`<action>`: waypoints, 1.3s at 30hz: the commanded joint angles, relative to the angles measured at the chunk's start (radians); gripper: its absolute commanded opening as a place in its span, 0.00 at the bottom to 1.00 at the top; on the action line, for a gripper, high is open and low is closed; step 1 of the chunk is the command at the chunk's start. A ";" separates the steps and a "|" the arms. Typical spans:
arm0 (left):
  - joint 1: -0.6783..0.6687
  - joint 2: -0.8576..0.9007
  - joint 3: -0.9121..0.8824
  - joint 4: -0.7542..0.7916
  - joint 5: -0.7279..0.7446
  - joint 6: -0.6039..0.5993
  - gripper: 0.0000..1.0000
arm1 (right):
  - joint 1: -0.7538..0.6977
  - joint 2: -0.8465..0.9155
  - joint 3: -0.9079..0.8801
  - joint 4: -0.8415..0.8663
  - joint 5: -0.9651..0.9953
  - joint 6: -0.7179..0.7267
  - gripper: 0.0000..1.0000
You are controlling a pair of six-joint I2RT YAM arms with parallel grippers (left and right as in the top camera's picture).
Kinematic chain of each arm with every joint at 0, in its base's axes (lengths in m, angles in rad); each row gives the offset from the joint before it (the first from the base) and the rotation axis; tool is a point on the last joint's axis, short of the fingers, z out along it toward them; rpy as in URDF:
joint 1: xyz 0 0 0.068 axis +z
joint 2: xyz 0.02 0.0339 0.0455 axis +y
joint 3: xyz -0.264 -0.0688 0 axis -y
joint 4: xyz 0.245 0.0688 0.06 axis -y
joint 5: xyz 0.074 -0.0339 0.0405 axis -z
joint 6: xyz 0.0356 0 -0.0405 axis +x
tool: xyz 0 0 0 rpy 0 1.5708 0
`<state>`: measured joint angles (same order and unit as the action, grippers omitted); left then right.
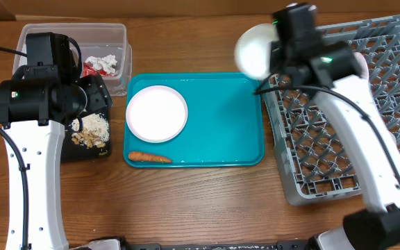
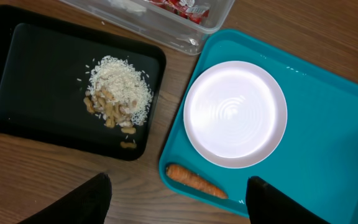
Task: Sort waste into correct bins and load items into the dishwasher
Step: 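Lift the bowl with the right gripper and carry it over the rack, then lower the bowl into the rack's far right and release it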
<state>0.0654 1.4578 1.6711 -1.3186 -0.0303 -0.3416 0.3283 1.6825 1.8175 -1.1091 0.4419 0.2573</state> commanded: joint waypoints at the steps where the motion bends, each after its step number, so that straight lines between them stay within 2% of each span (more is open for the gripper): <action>1: 0.000 -0.007 0.013 0.008 -0.007 -0.002 0.72 | -0.062 0.023 -0.008 -0.004 0.397 0.005 0.04; 4: 0.000 -0.007 0.013 0.010 -0.007 -0.002 0.72 | -0.130 0.025 -0.024 0.012 0.645 0.125 0.04; 7: 0.000 -0.007 0.013 0.010 -0.007 0.005 0.72 | -0.211 0.027 -0.024 0.058 0.760 0.166 0.04; 14: 0.000 -0.007 0.013 0.010 -0.002 0.005 0.72 | -0.446 0.056 -0.024 0.169 0.804 0.161 0.04; 21: 0.000 -0.007 0.013 0.010 -0.003 0.005 0.72 | -0.630 0.183 -0.024 0.190 0.800 0.163 0.04; 30: 0.000 -0.007 0.013 0.006 -0.003 0.005 0.72 | -0.675 0.408 -0.024 0.203 0.787 0.191 0.04; 39: 0.000 -0.007 0.013 -0.008 -0.002 0.005 0.72 | -0.677 0.474 -0.025 0.185 0.760 0.232 0.04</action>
<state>0.0654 1.4578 1.6711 -1.3205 -0.0307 -0.3412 -0.3470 2.1525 1.7908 -0.9279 1.1919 0.4488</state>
